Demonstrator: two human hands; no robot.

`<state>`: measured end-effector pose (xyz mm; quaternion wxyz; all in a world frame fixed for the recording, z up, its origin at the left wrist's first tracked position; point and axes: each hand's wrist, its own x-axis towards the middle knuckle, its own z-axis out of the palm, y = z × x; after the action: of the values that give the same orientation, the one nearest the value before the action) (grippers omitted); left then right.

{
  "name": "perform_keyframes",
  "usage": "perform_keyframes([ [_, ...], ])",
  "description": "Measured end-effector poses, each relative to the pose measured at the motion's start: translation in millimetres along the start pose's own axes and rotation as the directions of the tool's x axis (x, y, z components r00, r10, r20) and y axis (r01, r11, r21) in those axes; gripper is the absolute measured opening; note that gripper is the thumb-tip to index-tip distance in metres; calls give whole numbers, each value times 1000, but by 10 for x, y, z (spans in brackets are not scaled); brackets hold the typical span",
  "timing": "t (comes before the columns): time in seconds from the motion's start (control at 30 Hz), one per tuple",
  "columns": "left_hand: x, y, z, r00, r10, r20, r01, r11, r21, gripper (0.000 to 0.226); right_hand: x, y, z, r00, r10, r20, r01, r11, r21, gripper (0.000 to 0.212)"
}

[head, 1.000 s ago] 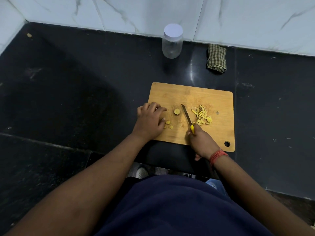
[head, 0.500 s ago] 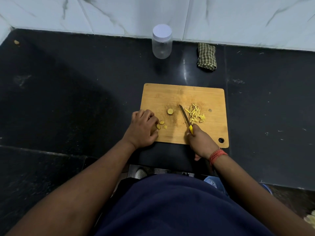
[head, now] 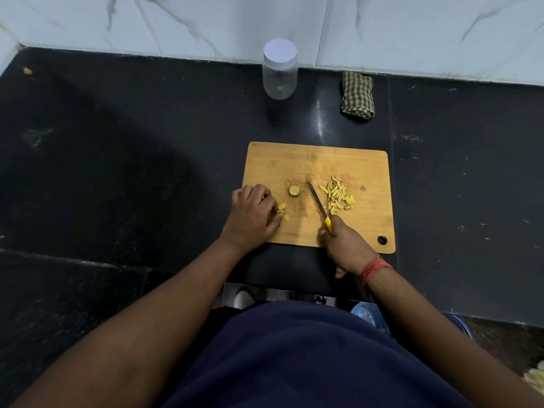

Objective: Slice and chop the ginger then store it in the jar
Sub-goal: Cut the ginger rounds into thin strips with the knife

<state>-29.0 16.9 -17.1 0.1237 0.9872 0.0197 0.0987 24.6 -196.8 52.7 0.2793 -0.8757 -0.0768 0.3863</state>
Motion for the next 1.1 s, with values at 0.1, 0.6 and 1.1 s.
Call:
perform_keyframes([
  [0.1,29,14,18,1000,2,-5,-2,1000,-8,29,-5,22,-6,1000,3,-2,-3,1000,5,17],
  [0.6,241,165,42,996,-72,57,78,990,-119,15,-31,59,-19,1000,-7,4,7,1000,23,17],
  [1.1,260,454,133,993,-91,81,100,988,-116,36,-29,135,-23,999,26,22,-29,990,139,16],
])
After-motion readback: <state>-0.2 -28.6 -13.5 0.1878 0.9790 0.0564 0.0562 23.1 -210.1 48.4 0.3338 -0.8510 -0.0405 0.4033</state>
